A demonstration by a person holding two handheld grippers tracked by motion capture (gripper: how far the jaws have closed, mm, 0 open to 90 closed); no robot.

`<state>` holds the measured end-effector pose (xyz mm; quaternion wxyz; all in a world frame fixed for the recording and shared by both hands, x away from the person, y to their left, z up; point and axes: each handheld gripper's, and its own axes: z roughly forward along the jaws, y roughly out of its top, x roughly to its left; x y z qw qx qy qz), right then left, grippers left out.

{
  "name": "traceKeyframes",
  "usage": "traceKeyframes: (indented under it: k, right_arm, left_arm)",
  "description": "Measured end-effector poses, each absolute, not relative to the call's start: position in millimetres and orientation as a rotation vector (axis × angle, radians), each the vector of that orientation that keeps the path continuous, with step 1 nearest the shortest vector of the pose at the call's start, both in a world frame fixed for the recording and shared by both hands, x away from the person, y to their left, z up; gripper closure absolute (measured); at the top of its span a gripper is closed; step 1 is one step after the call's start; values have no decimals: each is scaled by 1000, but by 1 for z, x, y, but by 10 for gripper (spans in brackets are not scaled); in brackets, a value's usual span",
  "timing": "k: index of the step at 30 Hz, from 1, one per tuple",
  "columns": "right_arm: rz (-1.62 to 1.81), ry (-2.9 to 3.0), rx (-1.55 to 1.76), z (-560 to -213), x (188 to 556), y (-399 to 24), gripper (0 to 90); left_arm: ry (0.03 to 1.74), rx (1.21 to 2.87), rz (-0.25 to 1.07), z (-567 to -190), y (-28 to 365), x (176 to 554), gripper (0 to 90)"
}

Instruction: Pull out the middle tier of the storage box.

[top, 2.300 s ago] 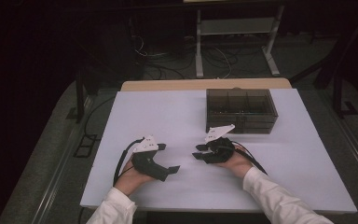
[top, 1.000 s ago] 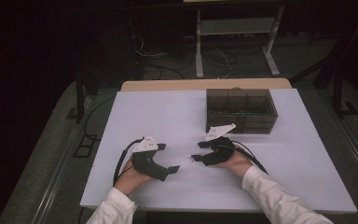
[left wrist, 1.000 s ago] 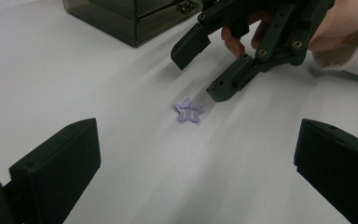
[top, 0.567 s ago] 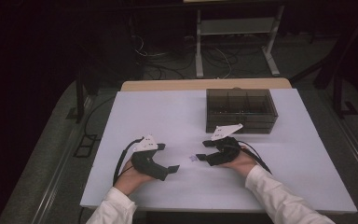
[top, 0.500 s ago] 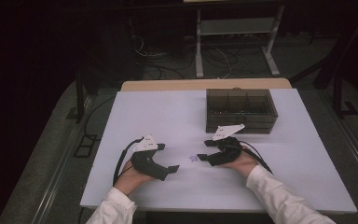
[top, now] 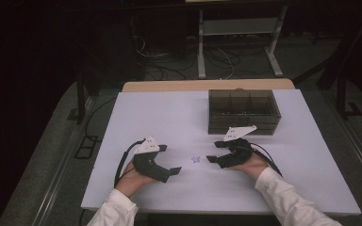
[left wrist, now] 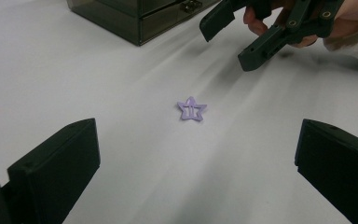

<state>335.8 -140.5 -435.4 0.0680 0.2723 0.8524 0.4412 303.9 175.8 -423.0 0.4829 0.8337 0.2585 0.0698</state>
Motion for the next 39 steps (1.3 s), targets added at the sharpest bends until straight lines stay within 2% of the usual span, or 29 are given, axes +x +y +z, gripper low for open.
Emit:
traceKeyframes:
  k: [6,39]
  right_arm:
    - [1318,2555,851,-436,333,-149,281]
    - [1344,2382,1013,-428,321,-221,265]
  left_arm:
    - [617,2031,178,-422,176,304,0]
    - [629,2026,179,-422,176,304,0]
